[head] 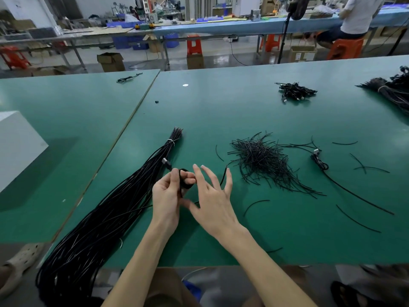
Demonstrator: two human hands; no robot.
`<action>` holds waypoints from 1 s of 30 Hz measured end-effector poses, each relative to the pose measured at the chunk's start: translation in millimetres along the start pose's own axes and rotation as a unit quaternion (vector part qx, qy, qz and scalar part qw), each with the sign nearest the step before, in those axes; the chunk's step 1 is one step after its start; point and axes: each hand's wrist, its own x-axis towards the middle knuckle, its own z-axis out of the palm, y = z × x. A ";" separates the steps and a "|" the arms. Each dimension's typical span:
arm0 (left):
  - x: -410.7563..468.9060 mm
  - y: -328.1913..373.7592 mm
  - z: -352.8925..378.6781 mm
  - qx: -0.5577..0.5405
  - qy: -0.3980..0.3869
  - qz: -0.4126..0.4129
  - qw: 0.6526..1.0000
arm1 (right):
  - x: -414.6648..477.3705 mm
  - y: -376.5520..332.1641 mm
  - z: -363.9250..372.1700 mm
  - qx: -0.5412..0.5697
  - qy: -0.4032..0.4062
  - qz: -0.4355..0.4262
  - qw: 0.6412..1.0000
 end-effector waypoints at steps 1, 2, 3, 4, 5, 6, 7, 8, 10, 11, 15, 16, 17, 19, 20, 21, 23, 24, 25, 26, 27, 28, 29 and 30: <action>-0.5 -0.3 0.2 0.016 -0.008 0.001 1.000 | -0.3 -0.2 -0.8 0.011 0.000 0.003 1.000; -0.8 -0.6 -0.3 0.027 -0.013 0.001 1.000 | -0.5 0.0 -1.8 0.023 0.005 0.003 1.000; -0.4 -0.9 -0.9 0.030 -0.016 0.001 0.999 | -1.0 0.2 -2.7 0.033 0.013 0.000 0.999; -0.2 -1.2 -1.9 0.029 -0.019 0.000 0.999 | -1.5 0.6 -3.5 0.041 0.022 -0.005 0.999; 0.1 -1.5 -2.5 0.024 -0.024 -0.003 0.999 | -2.0 0.8 -4.4 0.048 0.028 -0.005 0.998; 0.4 -1.8 -2.7 0.017 -0.032 -0.007 0.999 | -2.1 1.2 -5.3 0.054 0.030 0.000 0.998; 0.4 -1.9 -3.0 0.010 -0.041 -0.012 0.999 | -2.0 1.9 -6.4 0.058 0.029 0.007 0.998; 0.4 -1.9 -3.5 0.001 -0.052 -0.017 0.998 | -2.0 2.6 -7.3 0.061 0.028 0.014 0.998; 0.8 -1.0 -5.8 -0.013 -0.074 -0.024 0.997 | -2.0 3.9 -8.6 0.069 0.031 0.022 0.997; 1.0 0.1 -7.2 -0.018 -0.083 -0.026 0.996 | -2.0 4.3 -8.8 0.076 0.036 0.024 0.996; -0.4 1.9 -9.1 -0.021 -0.079 -0.021 0.996 | -2.9 6.4 -8.4 0.104 0.068 0.017 0.992; -0.9 1.7 -8.7 -0.011 -0.067 -0.019 0.997 | -3.0 6.9 -8.0 0.102 0.071 0.015 0.992; -1.0 1.4 -8.3 0.000 -0.058 -0.018 0.998 | -3.1 7.2 -7.6 0.100 0.071 0.013 0.992; -1.1 0.8 -7.2 0.023 -0.054 -0.010 0.998 | -3.4 6.7 -7.4 0.094 0.071 0.007 0.993; -1.3 0.5 -5.9 0.039 -0.058 0.001 0.998 | -3.5 6.0 -7.4 0.085 0.074 -0.003 0.994; -1.7 -0.2 -4.4 0.060 -0.062 0.015 0.996 | -3.6 5.0 -7.2 0.067 0.081 -0.018 0.994; -3.2 -2.6 -0.7 0.107 -0.067 0.045 0.991 | -3.5 2.2 -6.6 0.029 0.096 -0.052 0.994; -3.8 -3.9 0.1 0.125 -0.066 0.055 0.988 | -3.1 0.8 -6.4 0.020 0.101 -0.066 0.993; -4.0 -4.7 0.1 0.137 -0.062 0.062 0.987 | -2.9 -0.6 -6.3 0.017 0.104 -0.078 0.991; -3.9 -5.2 -0.6 0.142 -0.055 0.067 0.986 | -2.9 -1.5 -6.2 0.016 0.104 -0.086 0.991; -3.4 -5.4 -1.6 0.143 -0.049 0.070 0.986 | -3.0 -1.5 -5.9 0.017 0.104 -0.091 0.990; -2.9 -5.9 -2.3 0.143 -0.044 0.072 0.986 | -3.2 -1.5 -5.6 0.016 0.103 -0.093 0.990; -2.5 -6.5 -2.7 0.144 -0.042 0.073 0.986 | -3.3 -1.3 -5.5 0.014 0.102 -0.096 0.990; -2.1 -7.2 -2.9 0.144 -0.041 0.074 0.986 | -3.6 -1.5 -5.4 0.010 0.102 -0.100 0.990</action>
